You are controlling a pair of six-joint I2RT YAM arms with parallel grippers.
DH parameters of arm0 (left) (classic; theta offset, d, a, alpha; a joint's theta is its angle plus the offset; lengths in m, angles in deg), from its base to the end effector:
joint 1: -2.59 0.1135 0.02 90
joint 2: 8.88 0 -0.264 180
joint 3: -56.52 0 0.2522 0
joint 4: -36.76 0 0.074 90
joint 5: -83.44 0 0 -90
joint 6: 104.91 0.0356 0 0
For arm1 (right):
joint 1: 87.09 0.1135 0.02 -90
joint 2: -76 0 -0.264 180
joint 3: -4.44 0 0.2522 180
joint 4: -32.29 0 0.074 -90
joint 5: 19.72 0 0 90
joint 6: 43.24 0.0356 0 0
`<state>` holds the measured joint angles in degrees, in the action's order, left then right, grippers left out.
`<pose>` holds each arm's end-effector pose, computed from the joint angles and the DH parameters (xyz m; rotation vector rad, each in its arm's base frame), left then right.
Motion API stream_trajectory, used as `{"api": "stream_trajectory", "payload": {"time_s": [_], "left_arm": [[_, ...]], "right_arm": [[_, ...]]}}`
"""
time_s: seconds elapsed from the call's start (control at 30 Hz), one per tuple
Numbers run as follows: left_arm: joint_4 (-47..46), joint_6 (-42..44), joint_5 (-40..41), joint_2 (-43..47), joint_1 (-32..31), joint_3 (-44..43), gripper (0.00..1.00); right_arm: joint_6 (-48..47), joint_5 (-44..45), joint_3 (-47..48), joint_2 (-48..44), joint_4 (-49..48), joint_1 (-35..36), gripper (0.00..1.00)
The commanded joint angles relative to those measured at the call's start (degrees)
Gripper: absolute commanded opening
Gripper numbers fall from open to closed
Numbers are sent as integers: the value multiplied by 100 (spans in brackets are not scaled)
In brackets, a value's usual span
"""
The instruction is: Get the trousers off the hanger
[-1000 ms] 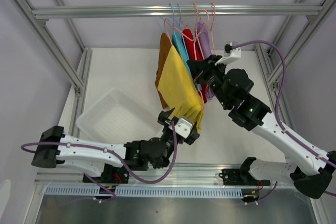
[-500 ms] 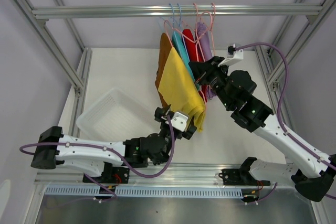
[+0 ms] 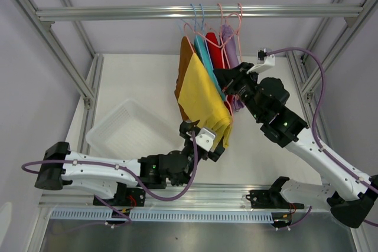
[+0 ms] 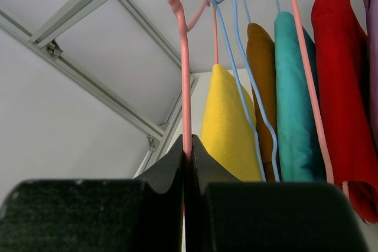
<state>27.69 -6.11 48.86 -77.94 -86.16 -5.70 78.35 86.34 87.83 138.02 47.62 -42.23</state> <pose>0.0352 -0.2695 0.3337 0.5371 1.4647 -0.3635 0.1761 0.1613 0.4499 0.0608 1.5303 0.8728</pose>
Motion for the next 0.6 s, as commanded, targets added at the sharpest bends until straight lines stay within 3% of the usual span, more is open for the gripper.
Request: {"api": "stream_trajectory", "payload": {"time_s": [0.0,0.2,0.43,0.57], "left_arm": [[-37,-194,-163,-11,-28,-268,98],[-55,-133,-49,-239,-2,-408,98],[788,-1018,118,-231,358,-532,93],[815,-994,197,-231,402,-515,93]], "right_arm": [[216,188,139,-304,-1000,-92,0],[233,161,104,-357,-1009,-100,0],[189,153,104,-419,-965,-118,0],[180,126,95,-401,-965,-127,0]]}}
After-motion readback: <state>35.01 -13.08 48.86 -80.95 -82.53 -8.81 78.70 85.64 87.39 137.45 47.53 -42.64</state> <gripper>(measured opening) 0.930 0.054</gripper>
